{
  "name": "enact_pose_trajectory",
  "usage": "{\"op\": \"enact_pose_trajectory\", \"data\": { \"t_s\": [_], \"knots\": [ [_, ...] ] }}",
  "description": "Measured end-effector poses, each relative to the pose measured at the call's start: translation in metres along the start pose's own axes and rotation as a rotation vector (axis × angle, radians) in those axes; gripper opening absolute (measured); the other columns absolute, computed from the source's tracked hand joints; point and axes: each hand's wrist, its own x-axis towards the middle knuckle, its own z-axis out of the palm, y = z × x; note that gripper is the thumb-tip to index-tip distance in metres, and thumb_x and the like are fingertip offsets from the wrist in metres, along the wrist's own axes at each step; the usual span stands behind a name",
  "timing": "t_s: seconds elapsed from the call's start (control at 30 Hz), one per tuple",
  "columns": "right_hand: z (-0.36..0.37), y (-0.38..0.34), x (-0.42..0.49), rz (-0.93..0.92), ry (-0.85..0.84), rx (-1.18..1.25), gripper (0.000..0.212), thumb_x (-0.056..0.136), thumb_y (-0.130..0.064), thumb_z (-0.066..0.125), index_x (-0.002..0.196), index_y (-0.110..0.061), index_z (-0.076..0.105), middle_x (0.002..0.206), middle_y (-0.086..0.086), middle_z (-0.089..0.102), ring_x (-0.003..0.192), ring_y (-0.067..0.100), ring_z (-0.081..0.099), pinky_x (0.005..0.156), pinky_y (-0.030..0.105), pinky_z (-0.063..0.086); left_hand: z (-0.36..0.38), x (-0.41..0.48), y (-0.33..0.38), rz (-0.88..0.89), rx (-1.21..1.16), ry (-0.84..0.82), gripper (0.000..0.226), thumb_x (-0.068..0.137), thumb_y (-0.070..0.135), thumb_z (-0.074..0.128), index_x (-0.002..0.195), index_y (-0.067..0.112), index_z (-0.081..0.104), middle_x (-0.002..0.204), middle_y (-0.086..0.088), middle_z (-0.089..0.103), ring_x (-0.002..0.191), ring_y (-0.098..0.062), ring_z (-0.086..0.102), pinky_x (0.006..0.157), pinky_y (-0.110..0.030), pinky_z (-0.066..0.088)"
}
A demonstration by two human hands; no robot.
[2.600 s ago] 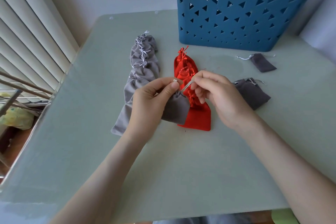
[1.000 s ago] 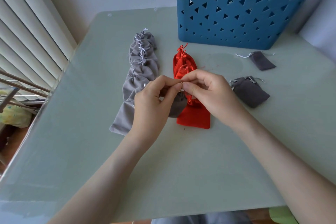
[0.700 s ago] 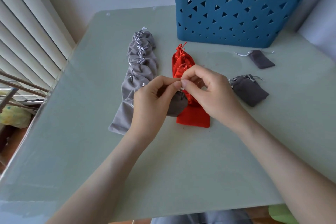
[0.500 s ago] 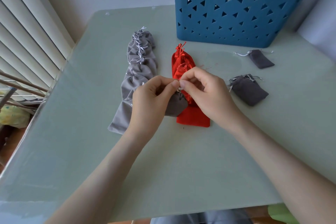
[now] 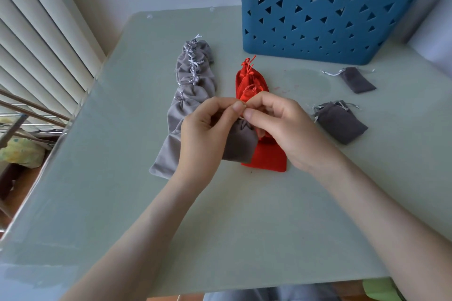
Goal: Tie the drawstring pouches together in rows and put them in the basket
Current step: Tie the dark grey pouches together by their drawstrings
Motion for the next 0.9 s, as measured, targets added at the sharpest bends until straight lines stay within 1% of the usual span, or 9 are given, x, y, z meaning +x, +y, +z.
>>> {"op": "enact_pose_trajectory", "data": {
  "t_s": [0.1, 0.2, 0.3, 0.37, 0.5, 0.63, 0.77, 0.83, 0.9],
  "knots": [
    [-0.001, -0.001, 0.002, 0.068, -0.071, 0.122, 0.006, 0.083, -0.016, 0.058, 0.08, -0.014, 0.063, 0.068, 0.0, 0.054, 0.069, 0.018, 0.043, 0.062, 0.026, 0.034, 0.0, 0.001, -0.002, -0.034, -0.097, -0.03, 0.011, 0.09, 0.009, 0.062, 0.083, 0.016, 0.069, 0.08, 0.009, 0.07, 0.083, -0.006, 0.063, 0.082, -0.021, 0.046],
    [-0.003, -0.005, 0.002, 0.174, -0.138, 0.356, 0.01, 0.086, -0.008, 0.054, 0.08, -0.012, 0.061, 0.068, -0.003, 0.057, 0.064, 0.009, 0.051, 0.062, 0.019, 0.039, 0.0, 0.002, -0.003, -0.018, -0.164, -0.08, 0.01, 0.088, 0.014, 0.061, 0.081, 0.017, 0.068, 0.08, 0.008, 0.068, 0.083, -0.008, 0.061, 0.083, -0.023, 0.045],
    [-0.008, -0.009, 0.0, 0.257, -0.176, 0.48, 0.01, 0.076, -0.015, 0.055, 0.082, -0.01, 0.062, 0.074, 0.001, 0.06, 0.066, 0.007, 0.057, 0.065, 0.018, 0.043, -0.001, 0.002, -0.003, 0.073, -0.118, -0.108, 0.008, 0.088, 0.018, 0.062, 0.082, 0.02, 0.067, 0.081, 0.007, 0.068, 0.085, -0.013, 0.063, 0.082, -0.027, 0.047],
    [-0.01, -0.008, 0.0, 0.287, -0.18, 0.491, 0.013, 0.073, -0.018, 0.055, 0.08, -0.012, 0.063, 0.074, 0.0, 0.061, 0.067, 0.006, 0.057, 0.065, 0.018, 0.043, -0.004, 0.003, -0.005, 0.269, 0.099, -0.077, 0.008, 0.088, 0.021, 0.063, 0.083, 0.023, 0.068, 0.083, 0.005, 0.068, 0.084, -0.02, 0.063, 0.08, -0.03, 0.048],
    [-0.011, -0.003, 0.001, 0.276, -0.197, 0.49, 0.013, 0.076, -0.016, 0.056, 0.085, -0.009, 0.062, 0.076, 0.001, 0.062, 0.069, 0.006, 0.057, 0.068, 0.018, 0.042, -0.009, 0.006, -0.007, 0.62, 0.418, -0.011, 0.011, 0.089, 0.005, 0.061, 0.086, 0.009, 0.071, 0.084, 0.008, 0.058, 0.076, -0.015, 0.05, 0.075, -0.015, 0.038],
    [-0.009, -0.001, 0.001, 0.224, -0.191, 0.457, 0.013, 0.078, -0.017, 0.055, 0.084, -0.008, 0.062, 0.073, -0.001, 0.063, 0.068, 0.007, 0.057, 0.065, 0.016, 0.043, -0.01, 0.008, -0.009, 0.749, 0.493, -0.019, 0.019, 0.091, 0.002, 0.058, 0.096, 0.019, 0.061, 0.082, 0.007, 0.059, 0.076, -0.016, 0.047, 0.076, -0.013, 0.036],
    [-0.008, 0.001, 0.001, 0.179, -0.153, 0.394, 0.013, 0.077, -0.015, 0.058, 0.085, -0.005, 0.059, 0.075, 0.004, 0.059, 0.072, 0.013, 0.051, 0.064, 0.016, 0.045, -0.012, 0.009, -0.009, 0.837, 0.575, -0.029, 0.016, 0.098, 0.007, 0.047, 0.097, 0.017, 0.06, 0.077, -0.004, 0.063, 0.075, -0.018, 0.044, 0.078, -0.011, 0.032],
    [-0.008, 0.002, 0.002, 0.169, -0.147, 0.37, 0.011, 0.08, -0.014, 0.066, 0.085, -0.007, 0.061, 0.075, 0.003, 0.06, 0.076, 0.018, 0.048, 0.065, 0.018, 0.043, -0.013, 0.01, -0.009, 0.855, 0.603, -0.034, 0.015, 0.099, 0.008, 0.046, 0.097, 0.016, 0.059, 0.075, -0.005, 0.062, 0.075, -0.018, 0.044, 0.079, -0.011, 0.031],
    [-0.009, 0.005, 0.004, 0.168, -0.14, 0.368, 0.012, 0.078, -0.015, 0.065, 0.086, -0.007, 0.063, 0.077, 0.001, 0.063, 0.082, 0.023, 0.046, 0.068, 0.023, 0.041, -0.014, 0.011, -0.01, 0.862, 0.625, -0.03, 0.014, 0.098, 0.006, 0.048, 0.097, 0.014, 0.06, 0.075, -0.007, 0.062, 0.074, -0.019, 0.043, 0.079, -0.011, 0.03]
  ]
}}
